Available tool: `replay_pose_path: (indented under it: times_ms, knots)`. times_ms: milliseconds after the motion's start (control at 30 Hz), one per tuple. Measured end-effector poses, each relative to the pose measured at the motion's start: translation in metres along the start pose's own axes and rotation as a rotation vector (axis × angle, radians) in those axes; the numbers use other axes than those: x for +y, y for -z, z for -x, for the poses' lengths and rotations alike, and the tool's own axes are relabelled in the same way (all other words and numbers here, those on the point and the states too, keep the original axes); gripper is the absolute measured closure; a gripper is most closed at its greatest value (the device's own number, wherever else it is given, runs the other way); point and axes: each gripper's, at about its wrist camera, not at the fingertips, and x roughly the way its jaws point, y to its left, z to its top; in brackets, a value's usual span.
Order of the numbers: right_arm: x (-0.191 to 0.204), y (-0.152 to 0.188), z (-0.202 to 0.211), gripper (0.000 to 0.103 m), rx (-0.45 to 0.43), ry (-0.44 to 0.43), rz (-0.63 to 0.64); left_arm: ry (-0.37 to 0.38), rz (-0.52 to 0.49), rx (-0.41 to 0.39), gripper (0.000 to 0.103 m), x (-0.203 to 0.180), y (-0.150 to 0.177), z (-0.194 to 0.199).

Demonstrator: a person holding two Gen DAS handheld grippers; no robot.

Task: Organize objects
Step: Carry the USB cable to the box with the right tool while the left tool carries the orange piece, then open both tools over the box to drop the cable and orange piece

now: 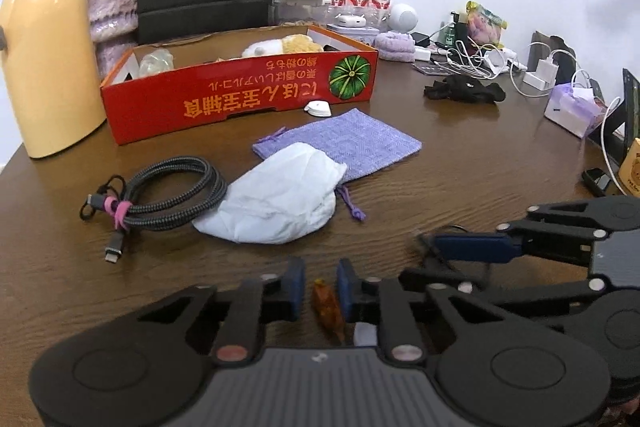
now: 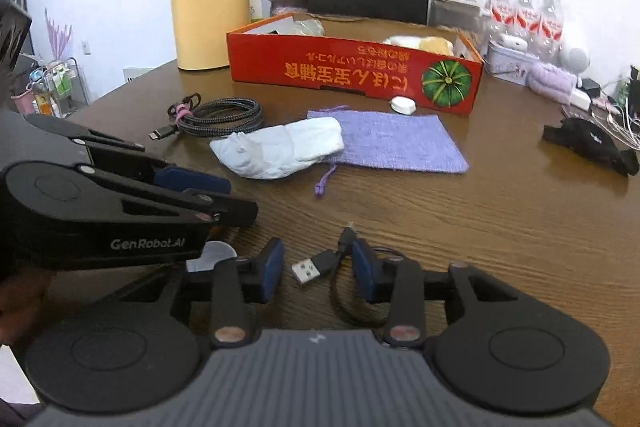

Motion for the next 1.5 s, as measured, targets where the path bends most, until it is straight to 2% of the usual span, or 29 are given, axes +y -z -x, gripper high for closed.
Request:
replay_pose_path:
  times_ms: [33,67,200,300,400,467,500,567,600,633,800,1033,1100,1233,1367,1433,1500]
  knots:
    - [0.0,0.0,0.0,0.082,0.0,-0.002,-0.001,0.008,0.002,0.001,0.091,0.0,0.001,0.001]
    - [0.0,-0.001,0.001,0.086,0.0,0.01,0.008,0.012,0.003,0.001,0.091,0.0,0.002,0.002]
    - [-0.006,0.002,0.005,0.085,0.0,0.03,0.005,0.0,0.016,0.003,0.088,0.002,0.003,0.004]
    - [-0.008,0.005,0.01,0.08,0.003,0.056,0.011,-0.003,0.022,0.015,0.084,0.005,0.004,0.008]
    - [-0.009,0.01,0.017,0.066,0.008,0.059,0.015,0.001,0.027,0.026,0.084,0.005,0.007,0.012]
    - [-0.009,0.013,0.02,0.065,0.006,0.062,0.019,-0.002,0.025,0.032,0.084,0.004,0.008,0.015]
    - [-0.01,0.014,0.021,0.066,0.006,0.06,0.016,-0.002,0.02,0.035,0.085,0.004,0.009,0.016]
    - [-0.012,0.015,0.023,0.08,0.011,0.039,0.004,-0.006,0.002,0.047,0.085,0.002,0.01,0.018]
    - [-0.011,0.015,0.023,0.082,0.013,0.032,0.001,-0.014,-0.013,0.054,0.093,0.001,0.01,0.018]
    - [-0.011,0.015,0.023,0.086,0.015,0.036,0.003,-0.021,-0.024,0.061,0.093,-0.001,0.01,0.019]
    - [-0.009,0.015,0.027,0.091,0.009,0.029,-0.009,0.001,-0.021,0.059,0.093,-0.001,0.014,0.024]
    - [-0.009,0.009,0.036,0.091,-0.025,0.034,-0.007,-0.014,0.02,-0.015,0.093,0.013,0.002,0.04]
    - [-0.012,0.002,0.039,0.091,-0.043,0.031,-0.015,-0.008,0.026,-0.036,0.093,0.023,-0.009,0.043]
    - [-0.023,-0.027,0.039,0.091,-0.096,0.012,-0.004,0.003,0.019,-0.106,0.093,0.049,-0.055,0.042]
    - [-0.046,-0.09,0.021,0.091,-0.179,-0.016,0.023,-0.013,0.021,-0.163,0.093,0.081,-0.128,0.022]
    - [-0.06,-0.127,-0.001,0.091,-0.186,-0.039,0.02,-0.034,0.045,-0.158,0.093,0.099,-0.165,-0.002]
    - [-0.072,-0.17,-0.035,0.091,-0.165,-0.078,0.009,-0.08,0.099,-0.118,0.093,0.118,-0.2,-0.038]
